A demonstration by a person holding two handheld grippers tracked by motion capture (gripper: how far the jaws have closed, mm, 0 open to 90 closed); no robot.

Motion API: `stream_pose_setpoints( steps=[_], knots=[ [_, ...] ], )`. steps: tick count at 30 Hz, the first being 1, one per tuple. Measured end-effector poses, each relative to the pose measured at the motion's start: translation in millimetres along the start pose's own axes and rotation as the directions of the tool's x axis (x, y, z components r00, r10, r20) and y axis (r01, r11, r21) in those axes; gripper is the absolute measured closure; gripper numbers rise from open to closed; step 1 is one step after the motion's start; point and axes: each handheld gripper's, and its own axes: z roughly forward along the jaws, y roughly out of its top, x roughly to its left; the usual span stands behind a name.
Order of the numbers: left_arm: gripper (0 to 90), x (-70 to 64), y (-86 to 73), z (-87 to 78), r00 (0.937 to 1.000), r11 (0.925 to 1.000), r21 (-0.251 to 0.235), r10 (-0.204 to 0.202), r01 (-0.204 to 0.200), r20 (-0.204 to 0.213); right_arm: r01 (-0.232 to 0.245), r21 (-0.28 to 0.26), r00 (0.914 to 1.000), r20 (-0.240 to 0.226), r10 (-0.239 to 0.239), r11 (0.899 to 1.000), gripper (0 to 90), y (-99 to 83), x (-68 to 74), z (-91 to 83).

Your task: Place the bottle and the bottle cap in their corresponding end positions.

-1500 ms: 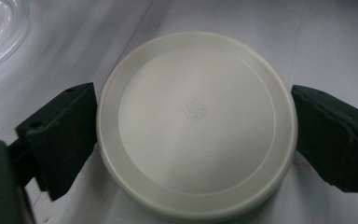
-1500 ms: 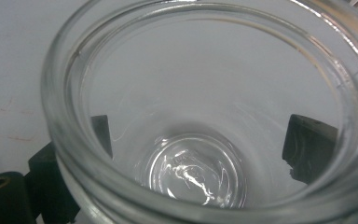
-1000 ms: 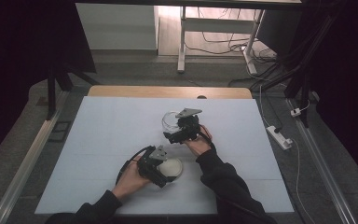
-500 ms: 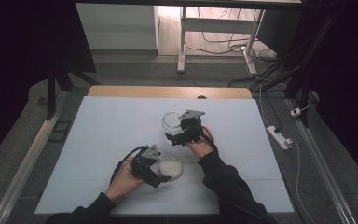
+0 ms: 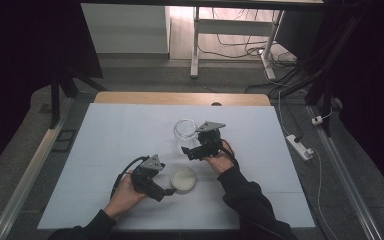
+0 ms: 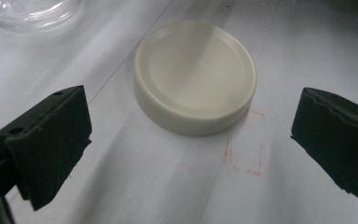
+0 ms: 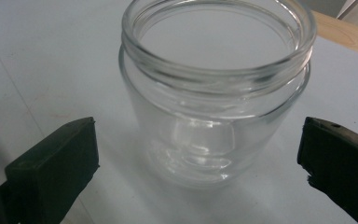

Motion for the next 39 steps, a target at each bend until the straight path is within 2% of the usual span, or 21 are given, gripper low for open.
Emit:
stream_pose_setpoints(
  steps=[12, 24, 30, 39],
  knots=[
    [0.0, -2.0, -15.0, -21.1, 0.9993, 0.9995, -0.005, -0.031, 0.031, -0.02, 0.003, 0.001, 0.9998, -0.019, -0.003, 1.0, 0.0, -8.5, 7.7, -15.3],
    [0.0, -10.1, -30.2, -39.8, 0.9982, 0.9985, -0.02, -0.052, 0.051, -0.03, 0.016, 0.004, 0.9994, -0.031, -0.016, 1.0, 0.0, -20.4, 17.0, -38.0],
    [0.0, -13.2, -42.0, -52.8, 0.9967, 0.9962, -0.045, -0.076, 0.074, -0.029, 0.016, 0.008, 0.9992, -0.036, -0.016, 1.0, 0.0, -27.0, 18.9, -50.0],
    [0.0, -18.3, -60.2, -72.1, 0.9928, 0.9922, -0.068, -0.108, 0.104, -0.053, 0.021, 0.02, 0.9992, -0.034, -0.02, 1.0, 0.0, -41.2, 23.9, -68.0]
  ],
)
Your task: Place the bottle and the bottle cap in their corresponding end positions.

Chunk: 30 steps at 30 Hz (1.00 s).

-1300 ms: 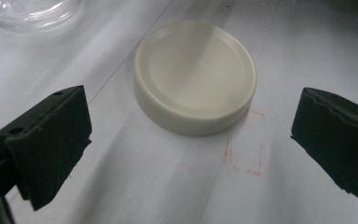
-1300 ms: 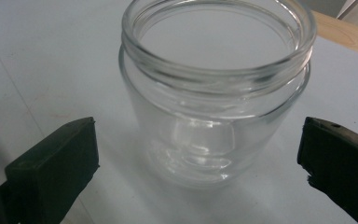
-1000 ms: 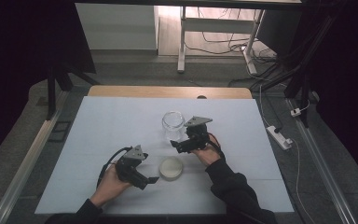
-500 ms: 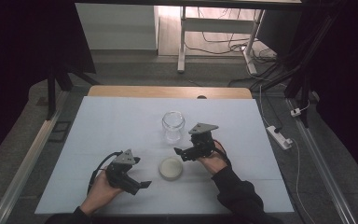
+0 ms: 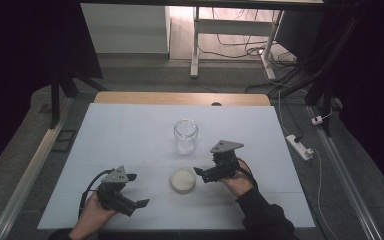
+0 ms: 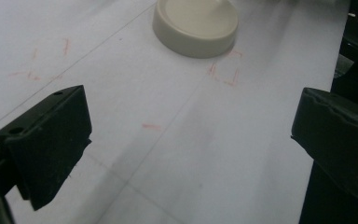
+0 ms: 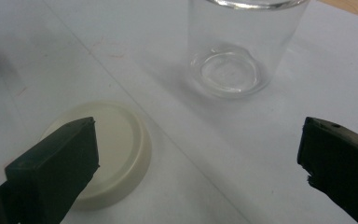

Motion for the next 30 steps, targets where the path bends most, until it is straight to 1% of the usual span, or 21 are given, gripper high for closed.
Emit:
stream_pose_setpoints(
  steps=[6, 9, 16, 22, 25, 30],
  knots=[
    [0.0, -0.6, -11.5, -11.5, 0.9993, 0.9996, -0.012, -0.027, 0.027, -0.025, 0.0, 0.003, 1.0, 0.004, 0.0, 1.0, 0.0, -12.8, 5.6, -12.6],
    [0.0, -0.1, -17.5, -18.1, 0.9985, 0.9991, -0.015, -0.039, 0.039, -0.038, -0.008, 0.0, 0.9999, 0.009, 0.008, 1.0, 0.0, -18.2, 7.1, -19.9],
    [0.0, 0.7, -31.6, -32.4, 0.995, 0.9966, -0.036, -0.076, 0.074, -0.064, -0.013, 0.0, 0.9994, 0.031, 0.013, 1.0, 0.0, -31.9, 9.3, -35.3],
    [0.0, 0.7, -41.5, -43.1, 0.9907, 0.9946, -0.046, -0.097, 0.093, -0.095, -0.026, 0.01, 0.9983, 0.052, 0.026, 1.0, 0.0, -44.1, 9.1, -47.9],
    [0.0, 1.1, -46.0, -48.3, 0.988, 0.9934, -0.051, -0.108, 0.103, -0.11, -0.043, 0.01, 0.9974, 0.059, 0.042, 0.999, 0.0, -50.4, 7.9, -55.0],
    [0.0, 1.7, -52.6, -54.8, 0.9837, 0.992, -0.052, -0.121, 0.115, -0.133, -0.07, 0.026, 0.995, 0.073, 0.068, 0.997, 0.0, -62.5, 7.4, -66.3]
  ],
)
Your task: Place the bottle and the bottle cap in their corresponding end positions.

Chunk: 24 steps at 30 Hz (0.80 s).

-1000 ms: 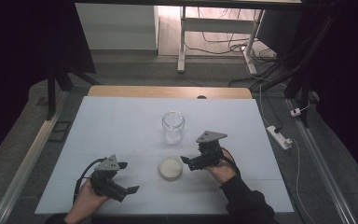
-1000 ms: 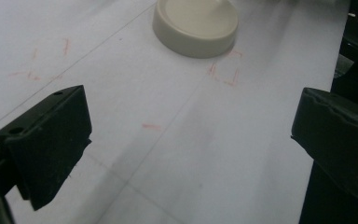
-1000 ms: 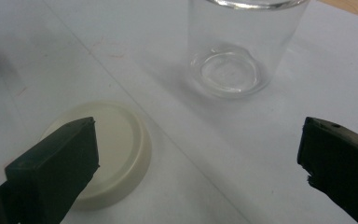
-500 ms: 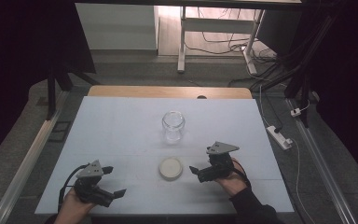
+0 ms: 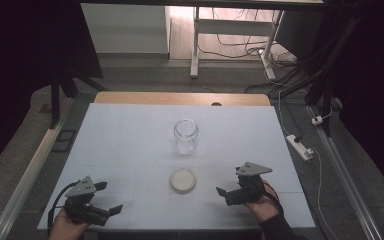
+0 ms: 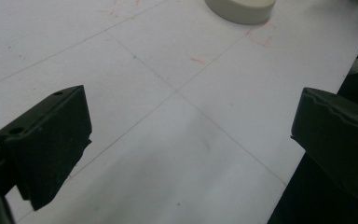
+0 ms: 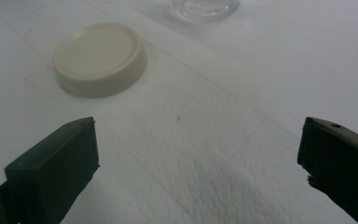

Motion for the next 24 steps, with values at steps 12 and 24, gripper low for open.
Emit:
stream_pose_setpoints(
  steps=[12, 24],
  knots=[
    [0.0, 3.7, -10.8, -11.6, 0.9989, 0.9995, -0.001, -0.03, 0.03, -0.037, -0.069, 0.007, 0.9946, 0.078, 0.069, 0.998, 0.0, -27.6, -5.6, -34.6],
    [0.0, 5.6, -17.8, -21.1, 0.9958, 0.9986, 0.005, -0.052, 0.053, -0.075, -0.146, 0.01, 0.9795, 0.142, 0.143, 0.989, 0.0, -47.9, -8.0, -62.0]
  ],
)
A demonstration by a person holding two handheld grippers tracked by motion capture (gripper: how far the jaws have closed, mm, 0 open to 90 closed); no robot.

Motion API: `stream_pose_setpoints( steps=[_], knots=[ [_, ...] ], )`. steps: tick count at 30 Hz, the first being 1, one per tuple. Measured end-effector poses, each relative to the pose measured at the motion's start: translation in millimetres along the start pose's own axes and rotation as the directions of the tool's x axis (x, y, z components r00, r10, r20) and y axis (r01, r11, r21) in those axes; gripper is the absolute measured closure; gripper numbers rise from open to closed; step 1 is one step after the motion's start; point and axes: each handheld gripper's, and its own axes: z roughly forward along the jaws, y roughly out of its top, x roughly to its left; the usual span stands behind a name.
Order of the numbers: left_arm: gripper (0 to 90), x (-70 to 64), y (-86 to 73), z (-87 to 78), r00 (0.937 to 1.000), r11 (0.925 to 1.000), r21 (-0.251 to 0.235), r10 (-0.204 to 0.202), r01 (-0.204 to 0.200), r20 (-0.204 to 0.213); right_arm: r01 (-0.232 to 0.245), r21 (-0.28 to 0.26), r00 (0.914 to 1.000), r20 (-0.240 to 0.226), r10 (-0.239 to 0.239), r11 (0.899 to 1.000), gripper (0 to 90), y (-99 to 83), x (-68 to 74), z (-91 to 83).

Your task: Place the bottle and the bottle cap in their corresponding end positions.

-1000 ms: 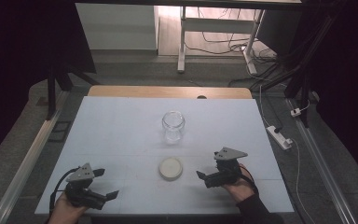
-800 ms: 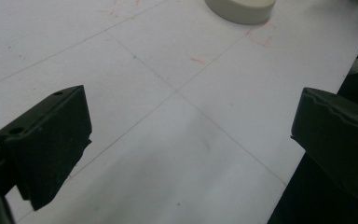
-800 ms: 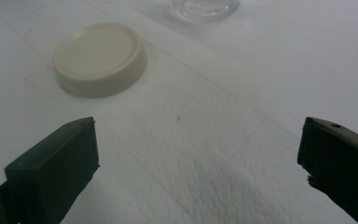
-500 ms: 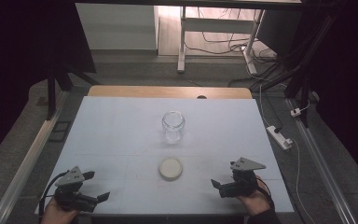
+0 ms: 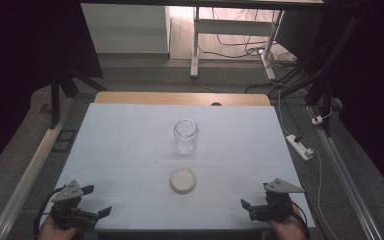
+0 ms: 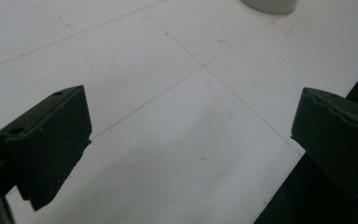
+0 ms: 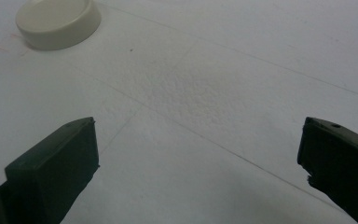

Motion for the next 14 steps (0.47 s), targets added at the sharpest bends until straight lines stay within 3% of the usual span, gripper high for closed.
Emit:
stream_pose_setpoints(
  steps=[14],
  knots=[
    [0.0, 2.0, -4.6, -5.6, 0.9997, 0.9998, 0.011, -0.015, 0.015, -0.02, -0.033, -0.005, 0.9993, 0.014, 0.033, 0.999, 0.0, -10.0, -1.9, -17.6]
  ],
)
